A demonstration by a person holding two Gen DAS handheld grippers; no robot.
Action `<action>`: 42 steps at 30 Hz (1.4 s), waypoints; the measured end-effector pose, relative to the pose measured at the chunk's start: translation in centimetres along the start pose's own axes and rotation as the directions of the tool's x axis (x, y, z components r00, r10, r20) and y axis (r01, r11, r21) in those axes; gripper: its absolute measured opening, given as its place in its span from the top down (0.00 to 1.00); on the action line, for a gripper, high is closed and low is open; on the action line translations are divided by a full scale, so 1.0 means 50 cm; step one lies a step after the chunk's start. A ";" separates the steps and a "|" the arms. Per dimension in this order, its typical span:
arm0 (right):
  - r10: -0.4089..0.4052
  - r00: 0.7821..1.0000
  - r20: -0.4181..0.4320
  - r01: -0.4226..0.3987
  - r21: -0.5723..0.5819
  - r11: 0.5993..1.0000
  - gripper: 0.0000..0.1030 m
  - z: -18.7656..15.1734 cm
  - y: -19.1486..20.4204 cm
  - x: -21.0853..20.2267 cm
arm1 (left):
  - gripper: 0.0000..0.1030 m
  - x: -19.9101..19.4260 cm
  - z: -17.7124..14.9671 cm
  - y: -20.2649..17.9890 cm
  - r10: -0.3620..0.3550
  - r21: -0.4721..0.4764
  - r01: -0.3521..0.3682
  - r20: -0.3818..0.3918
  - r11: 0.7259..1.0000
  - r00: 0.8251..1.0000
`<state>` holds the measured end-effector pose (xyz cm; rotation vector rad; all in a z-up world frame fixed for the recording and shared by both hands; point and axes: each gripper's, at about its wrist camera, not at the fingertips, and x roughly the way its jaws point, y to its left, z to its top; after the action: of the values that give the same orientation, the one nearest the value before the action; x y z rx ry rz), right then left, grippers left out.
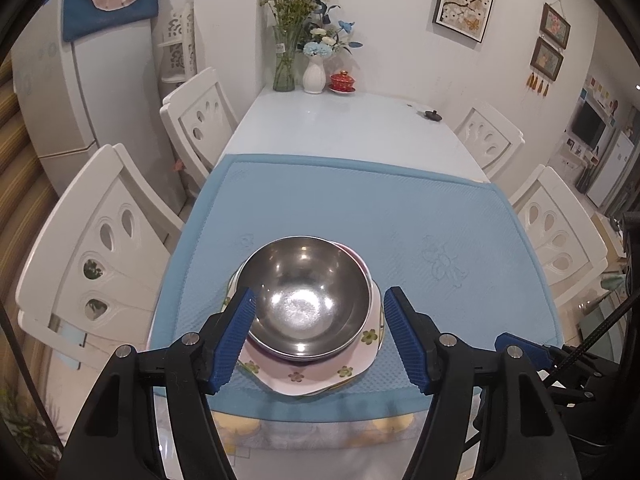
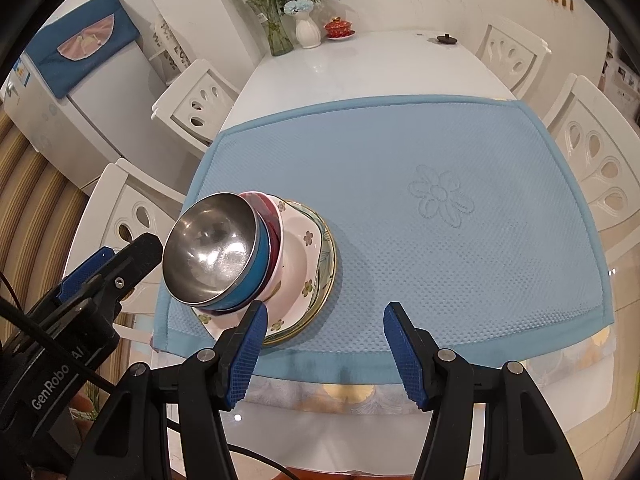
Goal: Organize plates and bowls
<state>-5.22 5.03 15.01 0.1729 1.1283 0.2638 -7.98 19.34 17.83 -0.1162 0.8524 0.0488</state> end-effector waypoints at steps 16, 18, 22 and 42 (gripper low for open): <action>-0.001 1.000 -0.007 0.001 -0.001 1.000 0.43 -0.005 0.005 0.004 | 0.33 -0.001 -0.003 -0.004 0.085 0.040 -0.085 0.015 0.996 0.996; 0.003 1.000 -0.008 -0.003 0.001 1.000 0.43 -0.005 0.005 0.004 | 0.33 -0.001 -0.004 -0.002 0.084 0.035 -0.085 0.008 0.996 0.996; 0.004 1.000 -0.007 -0.004 -0.003 1.000 0.43 -0.007 0.009 0.005 | 0.33 0.001 -0.006 0.000 0.088 0.033 -0.088 0.000 0.996 0.996; 0.007 1.000 -0.015 -0.007 -0.008 1.000 0.43 -0.005 0.021 0.011 | 0.33 0.005 -0.007 0.008 0.087 0.025 -0.087 -0.011 0.996 0.996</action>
<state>-5.34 6.22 14.70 0.1681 1.1412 0.2761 -8.14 19.71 17.36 -0.0564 0.8692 0.1191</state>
